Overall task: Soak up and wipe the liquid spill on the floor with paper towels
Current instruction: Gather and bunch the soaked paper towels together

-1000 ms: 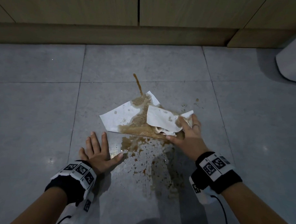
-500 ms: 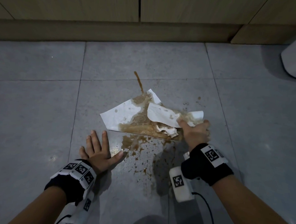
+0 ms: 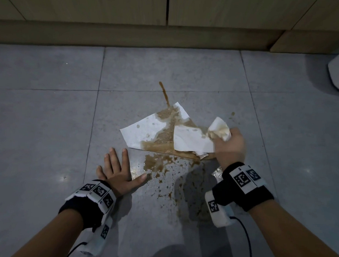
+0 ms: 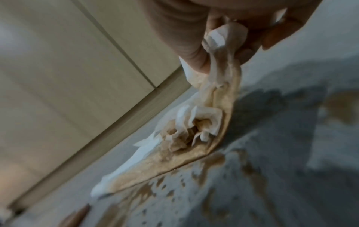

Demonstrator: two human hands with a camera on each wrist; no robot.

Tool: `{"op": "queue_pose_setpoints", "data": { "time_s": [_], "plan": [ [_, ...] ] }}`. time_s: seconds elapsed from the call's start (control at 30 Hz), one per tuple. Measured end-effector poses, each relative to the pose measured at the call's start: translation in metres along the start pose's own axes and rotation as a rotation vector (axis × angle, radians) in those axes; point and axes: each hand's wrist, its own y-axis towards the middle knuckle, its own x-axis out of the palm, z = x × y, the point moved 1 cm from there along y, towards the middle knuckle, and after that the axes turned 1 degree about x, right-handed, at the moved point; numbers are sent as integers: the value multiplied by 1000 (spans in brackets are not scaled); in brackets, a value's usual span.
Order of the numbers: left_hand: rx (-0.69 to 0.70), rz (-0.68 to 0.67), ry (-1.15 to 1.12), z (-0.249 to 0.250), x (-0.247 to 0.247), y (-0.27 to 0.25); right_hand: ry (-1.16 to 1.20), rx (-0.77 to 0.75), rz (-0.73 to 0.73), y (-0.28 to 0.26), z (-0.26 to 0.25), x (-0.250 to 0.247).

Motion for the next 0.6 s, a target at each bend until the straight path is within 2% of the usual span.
{"op": "queue_pose_setpoints", "data": {
  "time_s": [0.1,0.27,0.47,0.6],
  "plan": [
    [7,-40,31,0,-3,1,-108,-133,4,-9,-27,6],
    [-5,-24,91,-2,1,4,-258,-332,-211,-39,-54,30],
    [15,-35,85,-5,2,4,-913,-616,-383,-55,-46,43],
    [21,-60,69,-6,1,4,-1048,-711,-491,-44,-37,31]
  ]
}}
